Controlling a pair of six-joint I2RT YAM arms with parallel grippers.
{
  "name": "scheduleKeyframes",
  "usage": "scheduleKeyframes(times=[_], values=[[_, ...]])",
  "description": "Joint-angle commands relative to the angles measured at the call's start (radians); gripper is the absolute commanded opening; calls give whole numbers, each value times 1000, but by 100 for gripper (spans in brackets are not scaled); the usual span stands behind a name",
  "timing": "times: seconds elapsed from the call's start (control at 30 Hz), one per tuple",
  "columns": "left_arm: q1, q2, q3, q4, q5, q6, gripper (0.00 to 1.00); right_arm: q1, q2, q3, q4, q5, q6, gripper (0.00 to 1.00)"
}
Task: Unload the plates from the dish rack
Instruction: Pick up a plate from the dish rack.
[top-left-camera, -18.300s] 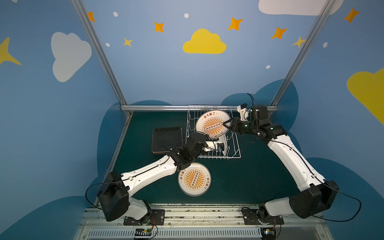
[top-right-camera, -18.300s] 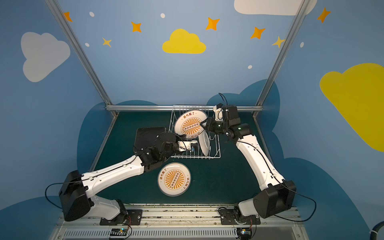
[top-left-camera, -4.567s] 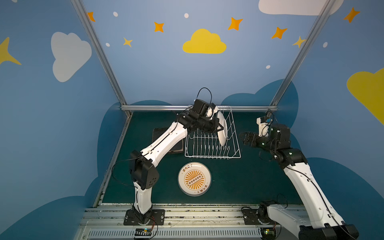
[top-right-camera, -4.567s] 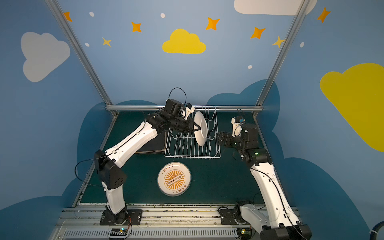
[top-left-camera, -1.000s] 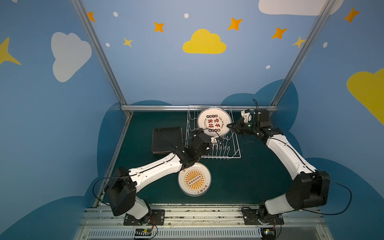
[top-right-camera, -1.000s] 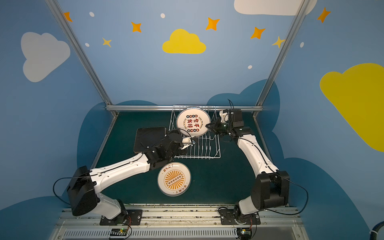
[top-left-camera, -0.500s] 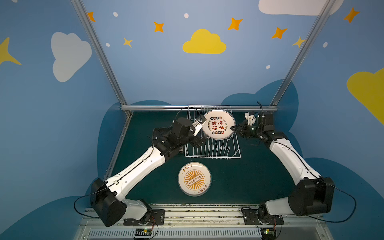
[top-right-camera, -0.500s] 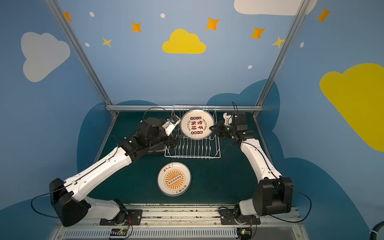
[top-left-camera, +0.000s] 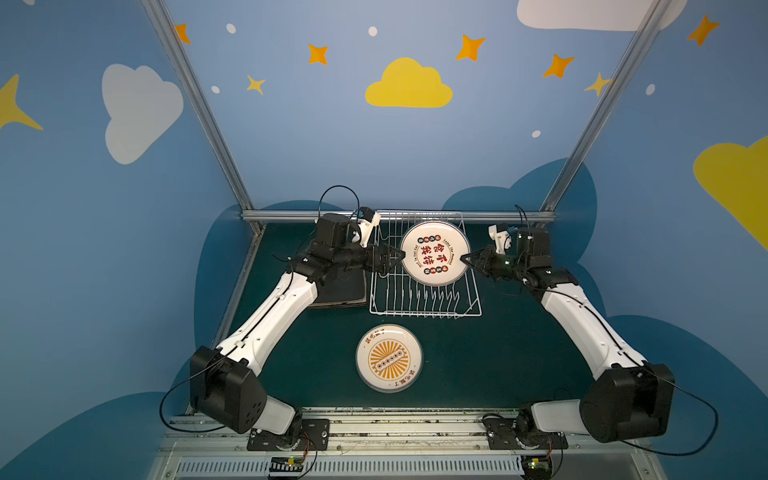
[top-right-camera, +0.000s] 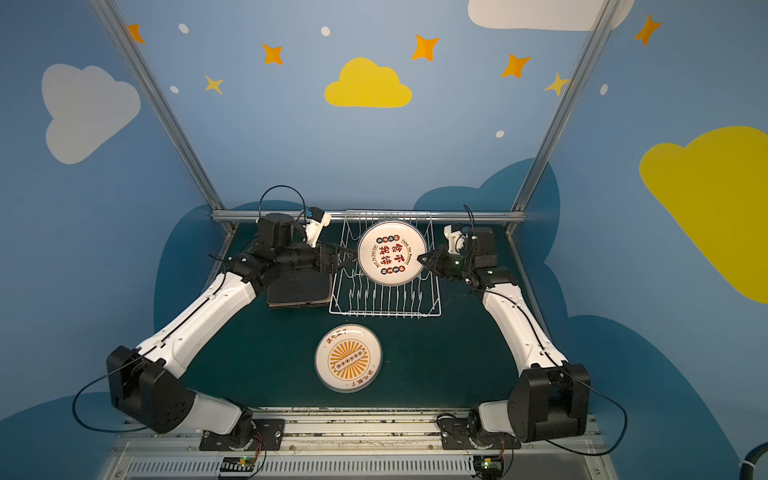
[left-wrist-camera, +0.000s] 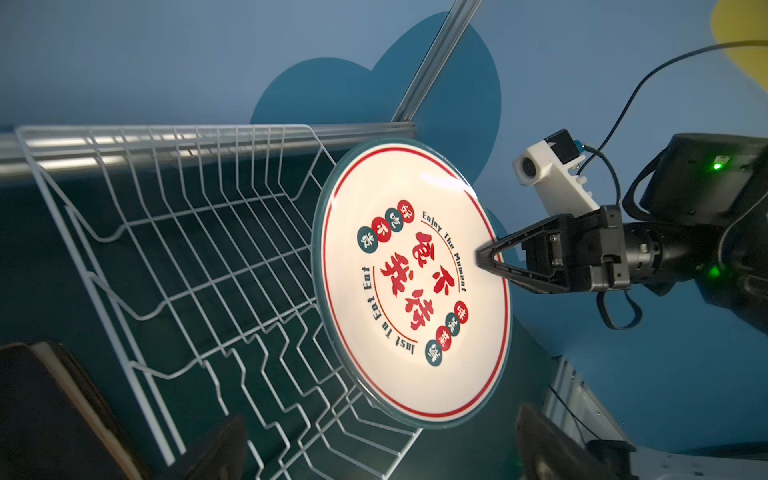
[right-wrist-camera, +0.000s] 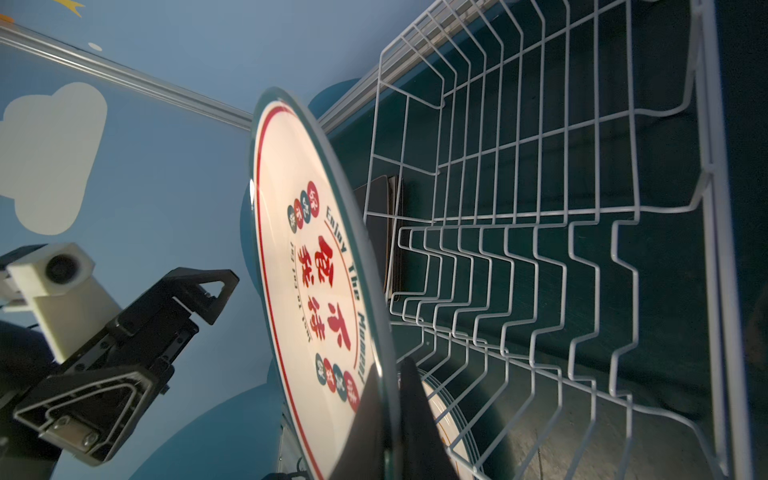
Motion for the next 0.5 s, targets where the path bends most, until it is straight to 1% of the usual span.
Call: scheduleKeyframes(times=[0.0, 0.17, 0.3, 0.37, 0.47], values=[[5, 36, 39, 23, 106, -81, 100, -2, -37, -1, 66, -65, -41, 0], [5, 105, 67, 67, 183, -110, 100, -2, -34, -2, 57, -88, -53, 0], [5, 150, 84, 97, 222, -156, 97, -2, -29, -10, 65, -104, -45, 0], [5, 162, 84, 111, 236, -169, 94, -3, -25, -6, 59, -111, -44, 0], [3, 170, 89, 117, 242, -177, 83, -2, -21, -7, 58, -115, -42, 0]])
